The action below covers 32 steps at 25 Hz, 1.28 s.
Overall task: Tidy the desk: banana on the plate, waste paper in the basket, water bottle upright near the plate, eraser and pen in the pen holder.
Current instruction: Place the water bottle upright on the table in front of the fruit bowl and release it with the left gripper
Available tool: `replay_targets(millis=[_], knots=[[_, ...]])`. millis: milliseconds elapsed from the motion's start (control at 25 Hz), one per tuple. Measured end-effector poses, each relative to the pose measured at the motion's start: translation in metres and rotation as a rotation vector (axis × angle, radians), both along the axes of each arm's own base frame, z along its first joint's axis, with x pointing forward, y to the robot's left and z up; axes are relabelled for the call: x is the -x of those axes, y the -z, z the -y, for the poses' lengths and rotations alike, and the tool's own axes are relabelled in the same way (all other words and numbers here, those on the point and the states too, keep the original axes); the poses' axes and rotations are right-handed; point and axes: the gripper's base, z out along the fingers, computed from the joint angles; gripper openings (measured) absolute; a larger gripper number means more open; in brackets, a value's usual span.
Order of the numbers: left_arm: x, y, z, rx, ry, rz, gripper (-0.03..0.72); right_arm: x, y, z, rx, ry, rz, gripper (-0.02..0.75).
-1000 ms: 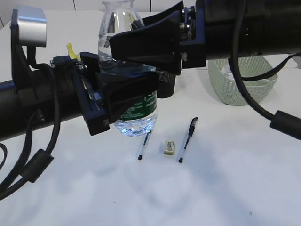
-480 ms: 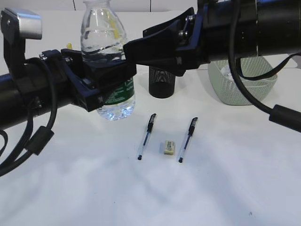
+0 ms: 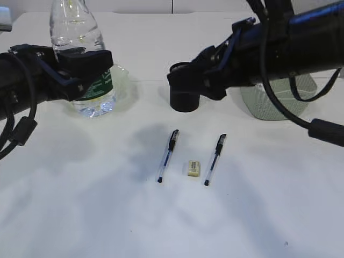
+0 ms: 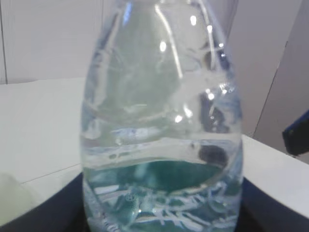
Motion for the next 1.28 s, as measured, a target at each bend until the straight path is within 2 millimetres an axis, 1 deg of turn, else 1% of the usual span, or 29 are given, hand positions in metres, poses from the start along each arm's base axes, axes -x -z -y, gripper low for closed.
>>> replay_targets(millis=[160, 280, 320, 520, 680, 800, 920, 1160, 1280], knots=[[-0.005, 0.004, -0.009, -0.036, -0.042, -0.033, 0.415, 0.0, 0.013, 0.009, 0.127, 0.071, -0.105, 0.505], [-0.006, 0.01, -0.011, -0.074, -0.063, -0.074, 0.415, -0.001, 0.022, 0.019, 0.243, 0.151, -0.175, 0.505], [-0.006, 0.011, -0.011, -0.085, -0.067, -0.083, 0.415, -0.002, 0.023, 0.024, 0.306, 0.179, -0.184, 0.505], [-0.007, 0.015, -0.012, -0.116, -0.083, -0.116, 0.415, -0.005, 0.019, 0.045, 0.521, 0.335, -0.245, 0.505], [-0.01, 0.017, -0.011, -0.117, -0.081, -0.068, 0.415, -0.005, 0.017, 0.057, 0.661, 0.386, -0.255, 0.505], [-0.015, 0.023, -0.006, -0.08, -0.05, 0.003, 0.415, -0.004, 0.018, 0.059, 0.679, 0.397, -0.273, 0.505], [-0.021, 0.037, -0.003, -0.058, -0.038, 0.043, 0.407, -0.004, 0.017, 0.059, 0.671, 0.408, -0.28, 0.505], [-0.034, 0.076, -0.004, -0.094, -0.096, -0.047, 0.407, -0.002, 0.018, 0.06, 0.677, 0.415, -0.306, 0.505], [-0.037, 0.087, -0.004, -0.105, -0.107, -0.081, 0.407, -0.002, 0.018, 0.06, 0.679, 0.415, -0.308, 0.505]])
